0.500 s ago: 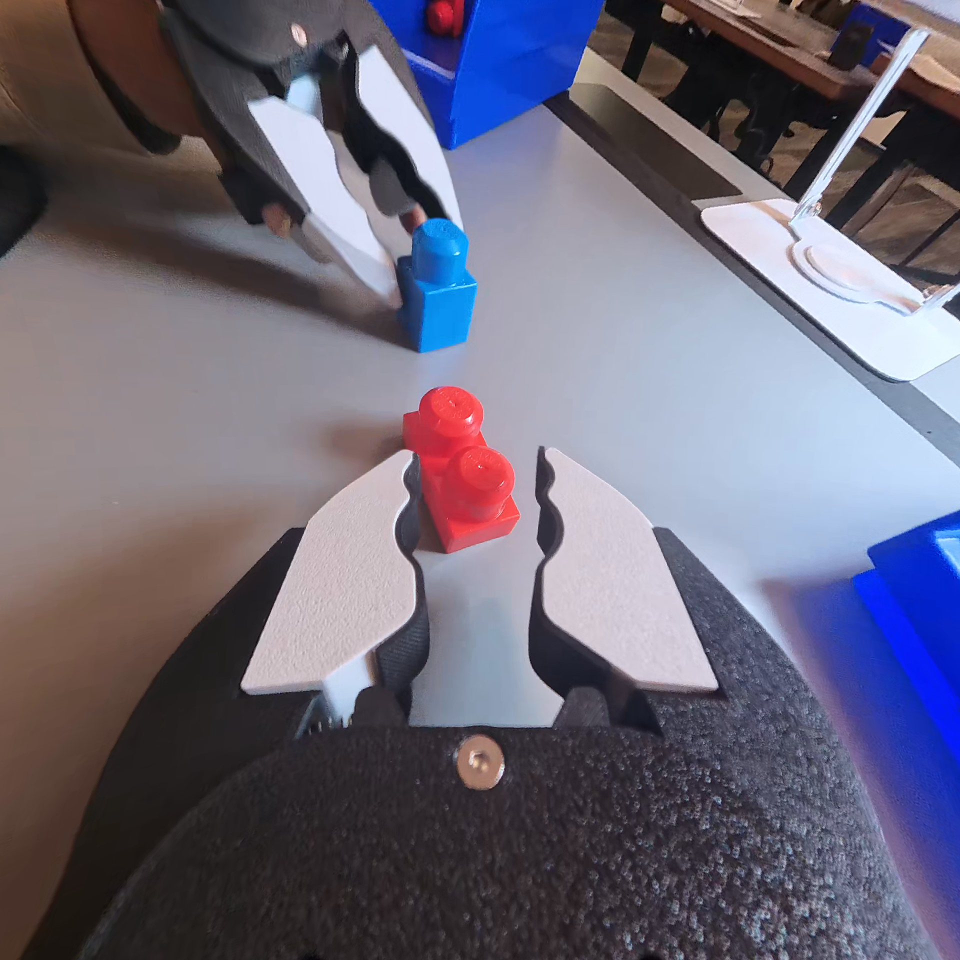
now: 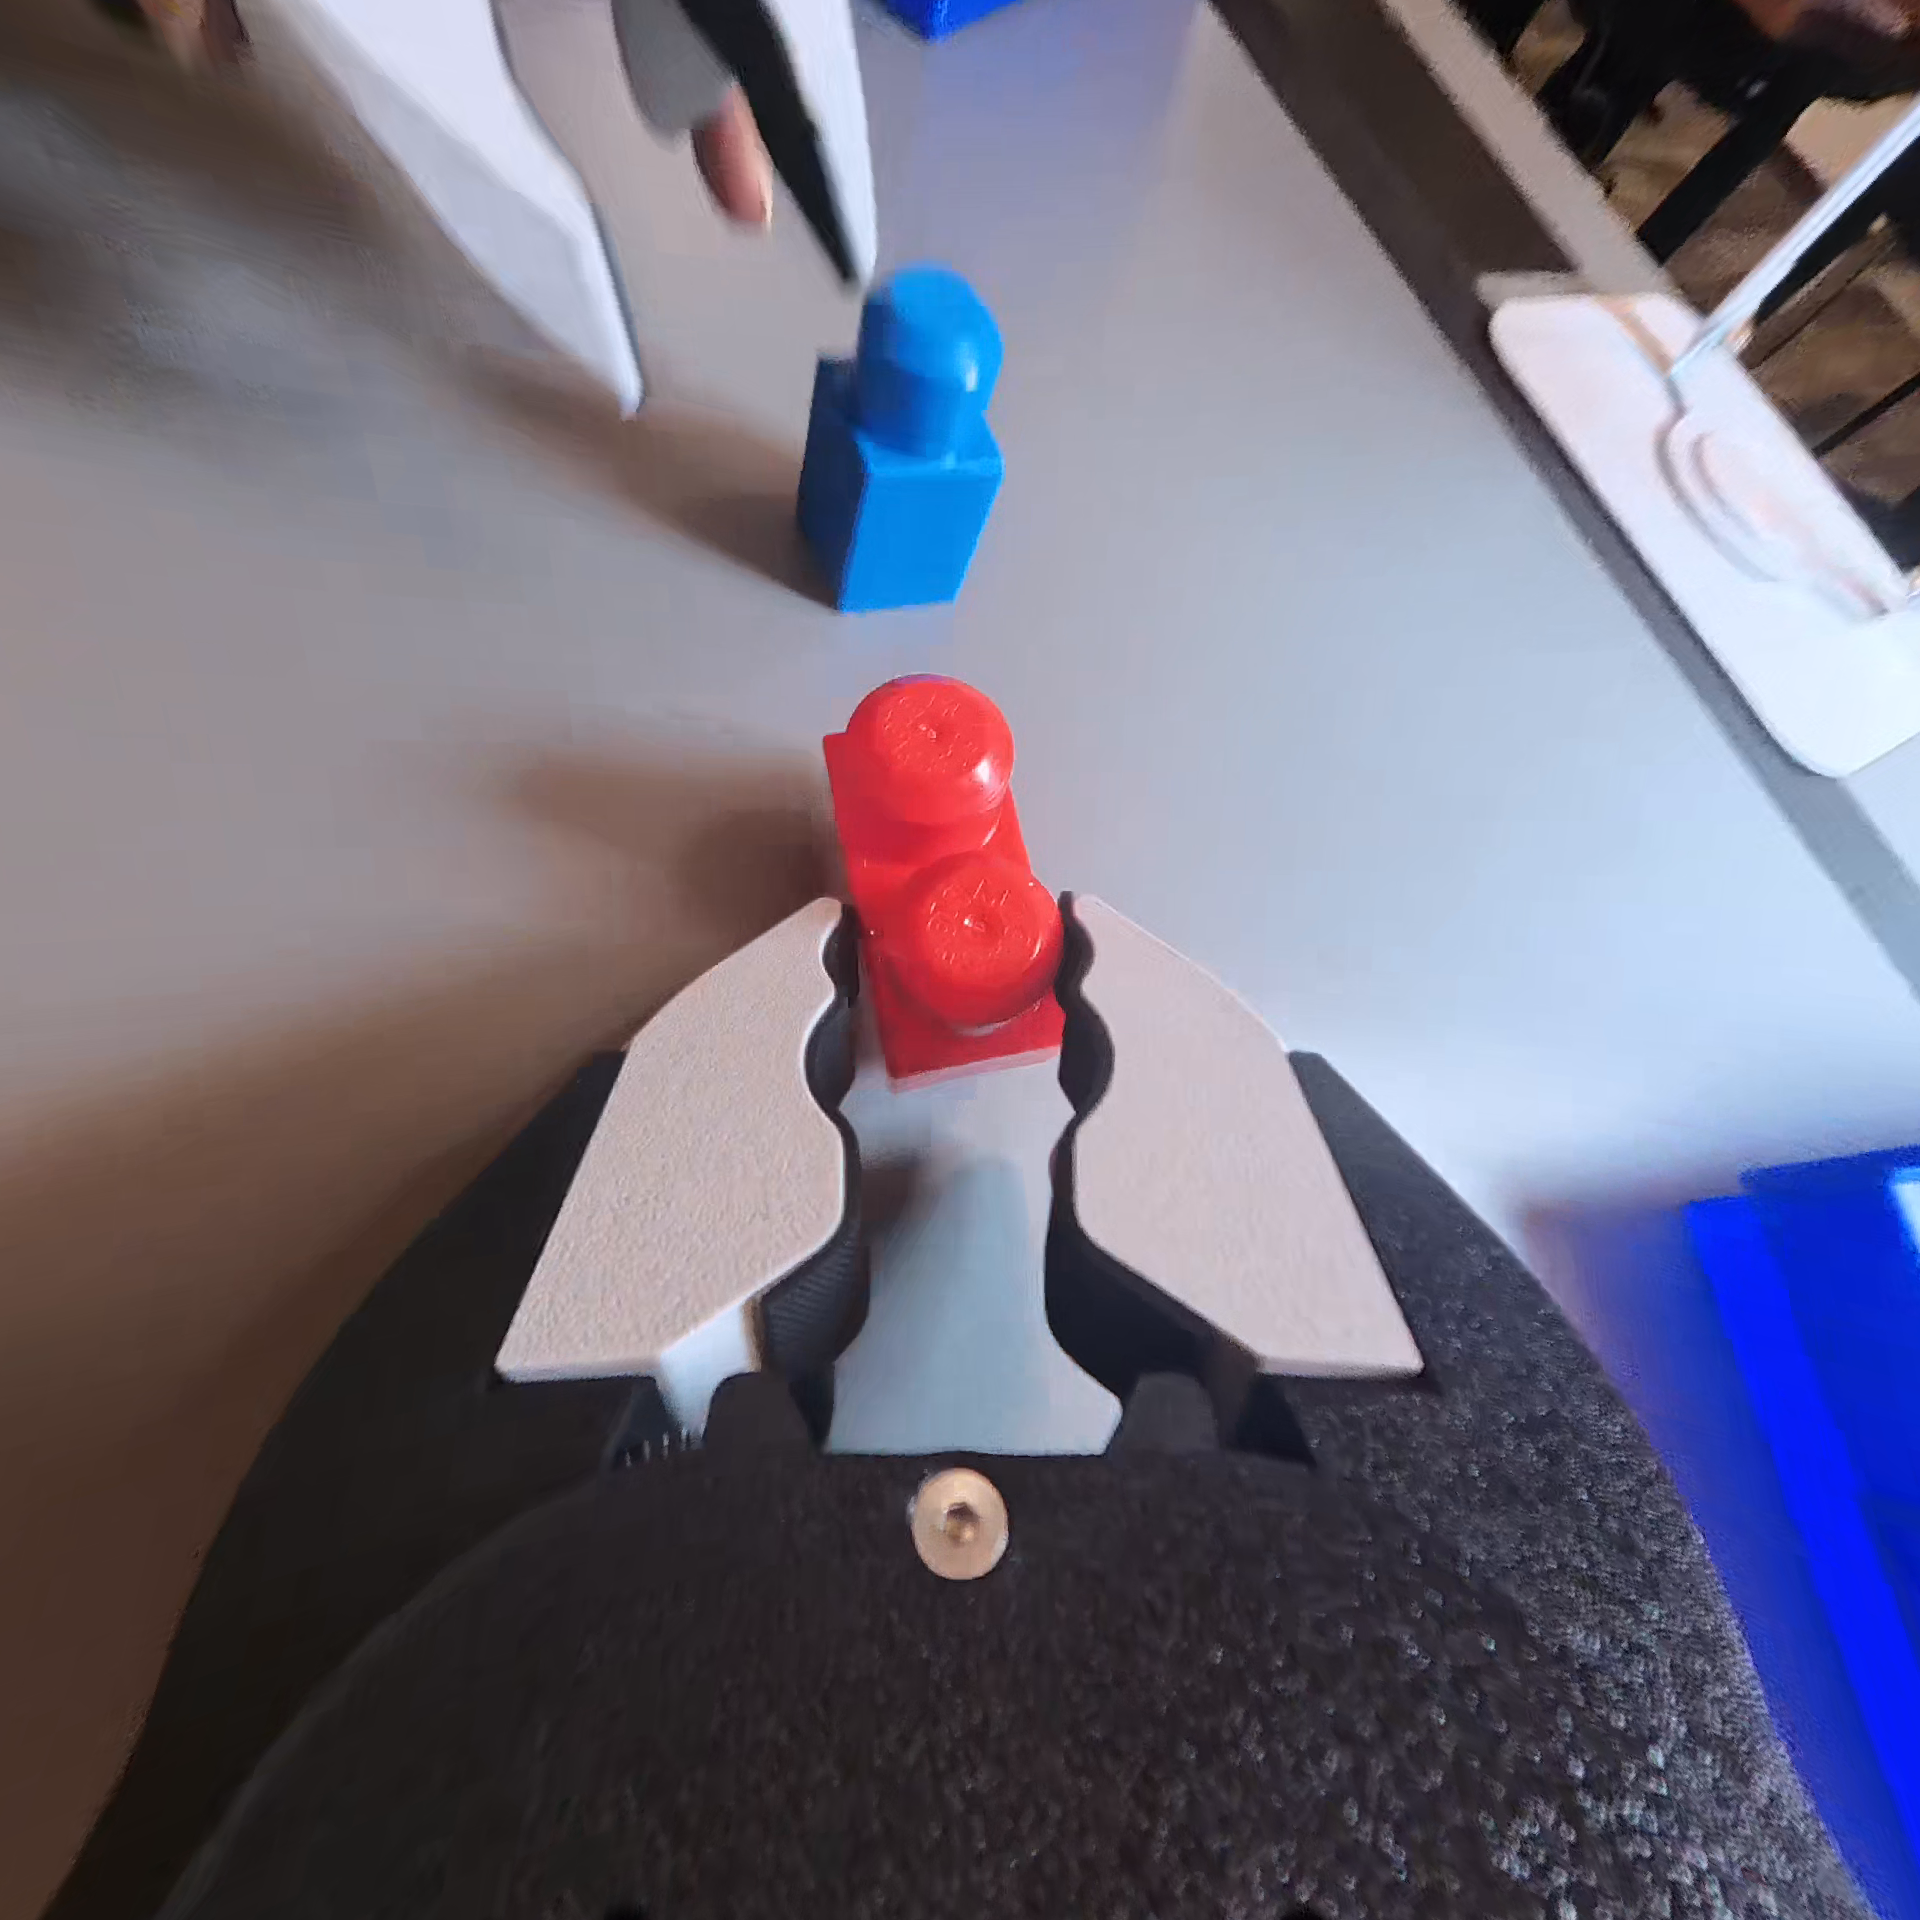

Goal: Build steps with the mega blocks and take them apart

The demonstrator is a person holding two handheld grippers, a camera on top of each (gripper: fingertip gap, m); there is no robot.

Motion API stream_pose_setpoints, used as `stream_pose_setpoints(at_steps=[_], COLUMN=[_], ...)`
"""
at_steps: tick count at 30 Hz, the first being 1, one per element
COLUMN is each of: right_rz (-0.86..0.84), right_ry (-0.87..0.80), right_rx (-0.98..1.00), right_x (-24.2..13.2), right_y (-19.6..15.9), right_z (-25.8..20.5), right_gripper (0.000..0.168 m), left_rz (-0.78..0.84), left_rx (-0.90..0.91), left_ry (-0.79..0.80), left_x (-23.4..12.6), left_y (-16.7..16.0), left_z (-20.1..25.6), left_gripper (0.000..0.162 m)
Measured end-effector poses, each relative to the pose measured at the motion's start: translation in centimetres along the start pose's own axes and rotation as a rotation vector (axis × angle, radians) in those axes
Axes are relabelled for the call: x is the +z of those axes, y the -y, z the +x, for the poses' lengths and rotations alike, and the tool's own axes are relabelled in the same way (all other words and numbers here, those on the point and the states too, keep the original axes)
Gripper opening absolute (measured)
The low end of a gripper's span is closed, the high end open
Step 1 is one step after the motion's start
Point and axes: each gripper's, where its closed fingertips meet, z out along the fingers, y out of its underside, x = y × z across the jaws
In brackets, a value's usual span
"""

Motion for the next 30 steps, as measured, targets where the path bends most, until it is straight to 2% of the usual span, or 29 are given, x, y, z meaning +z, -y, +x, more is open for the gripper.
stream_pose_setpoints(at_steps=[2, 4, 7, 9, 13, 15, 26, 30], right_rz=[0.116, 0.309, 0.614, 0.716, 0.771, 0.781, 0.758, 0.743], right_ry=[0.017, 0.087, 0.224, 0.311, 0.410, 0.436, 0.556, 0.576], right_rx=[0.073, 0.215, 0.387, 0.441, 0.488, 0.497, 0.493, 0.464], right_x=[-1.0, -2.9, -6.5, -7.8, -7.7, -7.5, -7.4, -7.3], right_y=[2.1, 5.1, 9.5, 11.0, 12.4, 12.8, 12.6, 12.4], right_z=[-0.1, -0.4, -1.0, -2.0, -4.1, -4.8, -6.1, -6.8], right_gripper=[0.036, 0.036, 0.036, 0.036, 0.036, 0.035, 0.035, 0.035], left_rz=[0.041, 0.129, 0.323, 0.447, 0.559, 0.545, 0.575, 0.555], left_rx=[-0.003, -0.042, -0.118, -0.160, -0.182, -0.158, -0.211, -0.172], left_ry=[-0.068, -0.158, -0.271, -0.320, -0.376, -0.350, -0.431, -0.486], left_x=[0.0, -0.2, -1.3, -2.6, -4.5, -4.3, -4.9, -4.9], left_y=[0.7, 2.2, 5.7, 8.2, 10.4, 10.1, 9.7, 9.4], left_z=[1.5, 3.3, 5.6, 6.6, 7.8, 7.7, 7.4, 8.7], left_gripper=[0.046, 0.046, 0.049, 0.048, 0.037, 0.039, 0.041, 0.036])
